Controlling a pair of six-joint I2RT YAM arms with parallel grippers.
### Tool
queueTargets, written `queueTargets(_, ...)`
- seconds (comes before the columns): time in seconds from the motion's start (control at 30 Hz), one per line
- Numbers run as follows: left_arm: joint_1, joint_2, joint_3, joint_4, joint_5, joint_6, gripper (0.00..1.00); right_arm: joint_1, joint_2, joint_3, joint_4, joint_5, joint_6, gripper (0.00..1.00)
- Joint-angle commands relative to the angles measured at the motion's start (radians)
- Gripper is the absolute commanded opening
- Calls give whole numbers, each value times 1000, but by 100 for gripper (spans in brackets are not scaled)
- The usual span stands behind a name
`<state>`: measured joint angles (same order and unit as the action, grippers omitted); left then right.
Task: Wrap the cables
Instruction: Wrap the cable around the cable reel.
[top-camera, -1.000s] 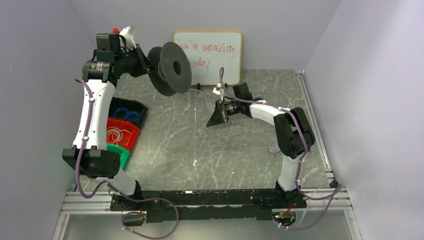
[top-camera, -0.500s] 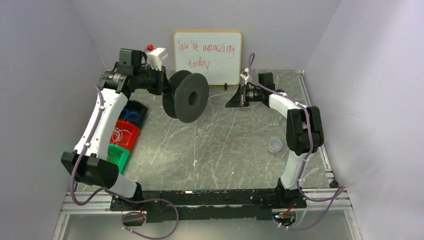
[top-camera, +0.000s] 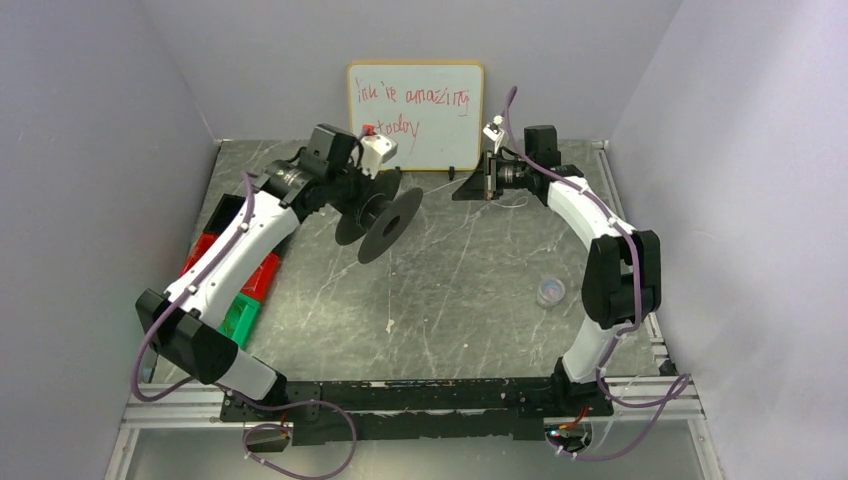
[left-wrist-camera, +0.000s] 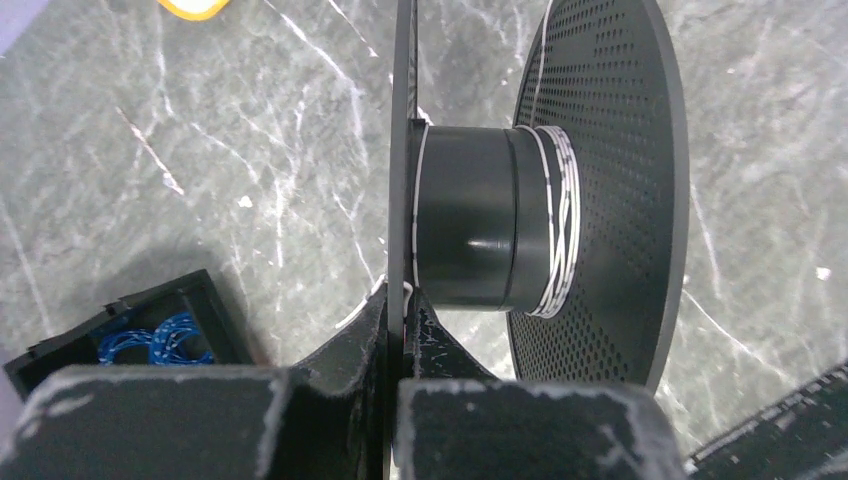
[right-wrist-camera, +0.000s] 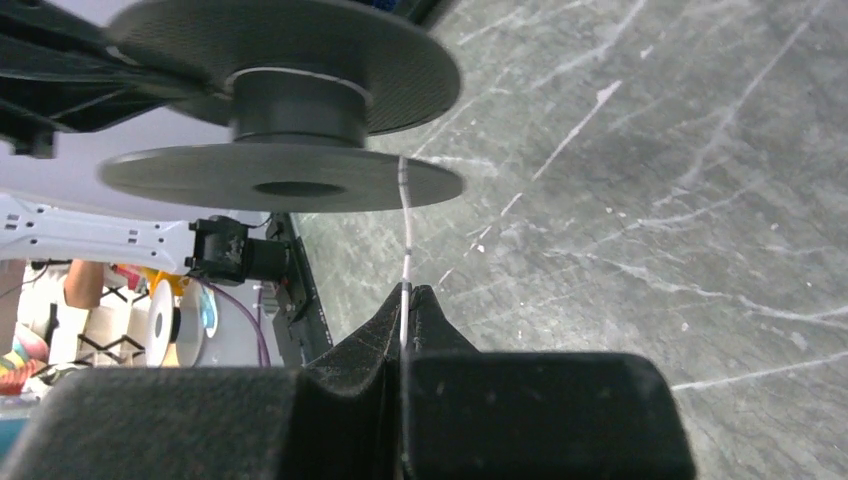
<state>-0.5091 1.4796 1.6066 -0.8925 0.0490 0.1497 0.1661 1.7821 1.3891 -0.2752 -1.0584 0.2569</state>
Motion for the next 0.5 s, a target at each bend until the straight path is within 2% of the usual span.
queueTargets(0.0, -53, 24, 2, 103, -222, 33, 2, 9, -80, 54, 1, -58, -19, 0)
queueTargets(0.47, -77, 199, 46, 129, -532, -94, 2, 178, -152, 90, -103, -79, -162, 0)
